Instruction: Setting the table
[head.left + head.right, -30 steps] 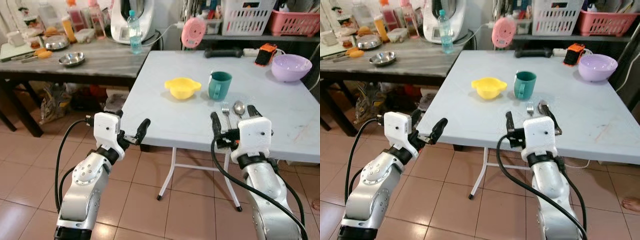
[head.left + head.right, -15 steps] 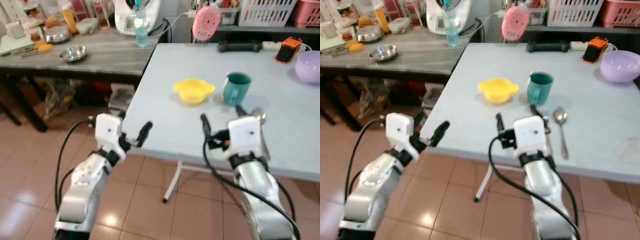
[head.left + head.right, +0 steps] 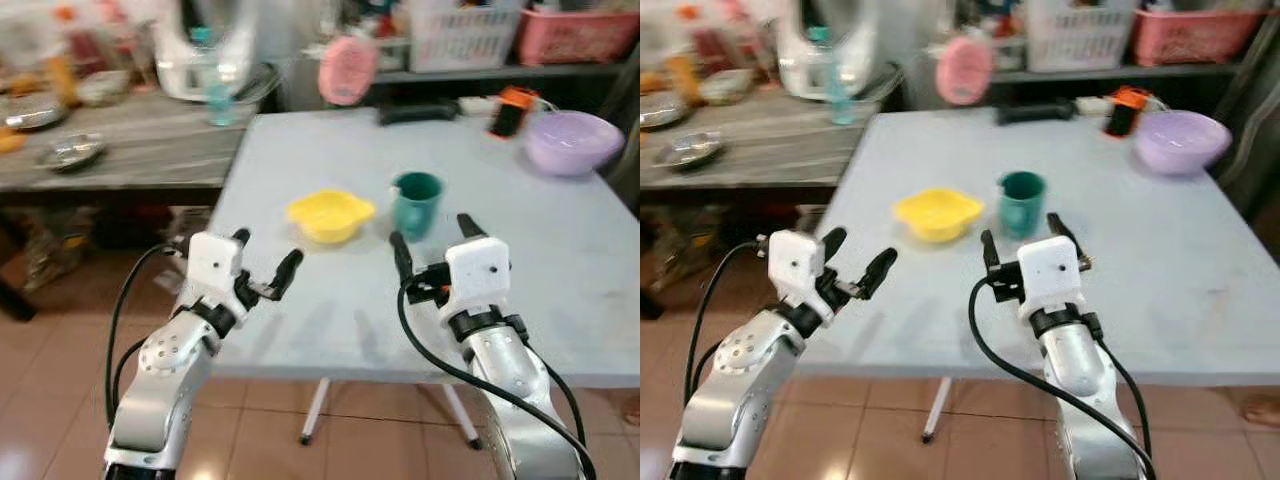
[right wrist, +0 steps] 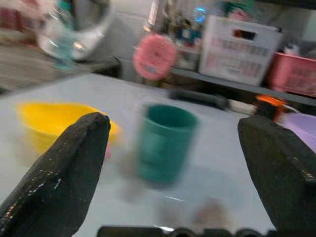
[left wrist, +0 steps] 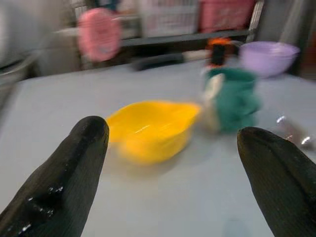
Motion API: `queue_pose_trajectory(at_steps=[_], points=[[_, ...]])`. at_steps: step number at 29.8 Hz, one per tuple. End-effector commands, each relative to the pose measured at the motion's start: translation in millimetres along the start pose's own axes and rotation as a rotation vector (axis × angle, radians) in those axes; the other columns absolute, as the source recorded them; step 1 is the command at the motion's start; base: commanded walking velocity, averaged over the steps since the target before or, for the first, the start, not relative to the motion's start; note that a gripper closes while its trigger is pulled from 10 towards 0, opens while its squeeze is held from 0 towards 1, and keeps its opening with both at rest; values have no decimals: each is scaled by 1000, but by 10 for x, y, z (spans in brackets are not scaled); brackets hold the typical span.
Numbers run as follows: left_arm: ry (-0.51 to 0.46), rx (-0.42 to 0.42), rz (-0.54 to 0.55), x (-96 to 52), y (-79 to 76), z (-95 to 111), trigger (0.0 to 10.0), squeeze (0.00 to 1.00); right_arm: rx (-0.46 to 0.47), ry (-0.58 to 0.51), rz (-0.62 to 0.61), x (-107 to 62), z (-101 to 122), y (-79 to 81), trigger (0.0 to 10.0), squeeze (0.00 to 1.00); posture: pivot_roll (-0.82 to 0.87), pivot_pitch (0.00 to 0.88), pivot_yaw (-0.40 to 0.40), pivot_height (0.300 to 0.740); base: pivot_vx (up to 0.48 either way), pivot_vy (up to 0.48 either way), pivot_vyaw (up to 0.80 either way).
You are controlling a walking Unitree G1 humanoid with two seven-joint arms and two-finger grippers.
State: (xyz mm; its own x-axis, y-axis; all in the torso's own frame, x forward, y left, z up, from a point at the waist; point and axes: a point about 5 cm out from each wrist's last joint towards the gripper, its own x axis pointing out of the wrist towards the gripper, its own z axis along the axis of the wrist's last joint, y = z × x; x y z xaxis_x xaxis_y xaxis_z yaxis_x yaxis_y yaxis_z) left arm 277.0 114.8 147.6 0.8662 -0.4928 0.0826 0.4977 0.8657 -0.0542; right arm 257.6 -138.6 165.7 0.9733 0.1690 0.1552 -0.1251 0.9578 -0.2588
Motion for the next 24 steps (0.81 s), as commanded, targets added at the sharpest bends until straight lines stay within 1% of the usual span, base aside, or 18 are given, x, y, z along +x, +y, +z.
queue_pose_trajectory(at_steps=[1, 5, 8, 10, 11, 15, 16, 19, 24], points=[[14, 22, 6, -54, 40, -3, 10000, 0, 5, -16, 20, 18, 35, 52, 10000, 0, -84, 34, 87, 740, 480, 0, 0], [22, 19, 1, -62, 28, -18, 10000, 0, 2, -11, 34, 14, 24, 78, 10000, 0, -83, 30, 85, 740, 442, 0, 0], [41, 7, -15, -74, 13, -45, 10000, 0, 1, 2, 51, 4, -4, 96, 10000, 0, -80, 27, 84, 740, 0, 0, 0], [51, 19, -25, -88, 12, -56, 10000, 0, 1, 6, 60, -1, -14, 106, 10000, 0, -79, 25, 84, 740, 0, 0, 0], [60, 26, -35, -115, 12, -61, 10000, 0, 3, 5, 75, -7, -12, 121, 10000, 0, -76, 38, 81, 740, 0, 0, 0], [81, 30, -29, -188, 42, -99, 10000, 0, 7, 10, 106, -25, -26, 170, 10000, 0, -72, 26, 78, 740, 0, 0, 0], [92, 36, -25, -231, 64, -115, 10000, 0, -2, 0, 134, -25, -12, 209, 10000, 0, -72, 28, 78, 740, 0, 0, 0], [101, 46, -21, -287, 83, -126, 10000, 0, -20, -18, 163, -25, 19, 250, 10000, 0, -69, 29, 75, 740, 0, 0, 0], [142, 74, 35, -400, 153, -168, 10000, 0, -39, -60, 239, -45, 97, 349, 10000, 0, -63, 36, 70, 740, 0, 0, 0]])
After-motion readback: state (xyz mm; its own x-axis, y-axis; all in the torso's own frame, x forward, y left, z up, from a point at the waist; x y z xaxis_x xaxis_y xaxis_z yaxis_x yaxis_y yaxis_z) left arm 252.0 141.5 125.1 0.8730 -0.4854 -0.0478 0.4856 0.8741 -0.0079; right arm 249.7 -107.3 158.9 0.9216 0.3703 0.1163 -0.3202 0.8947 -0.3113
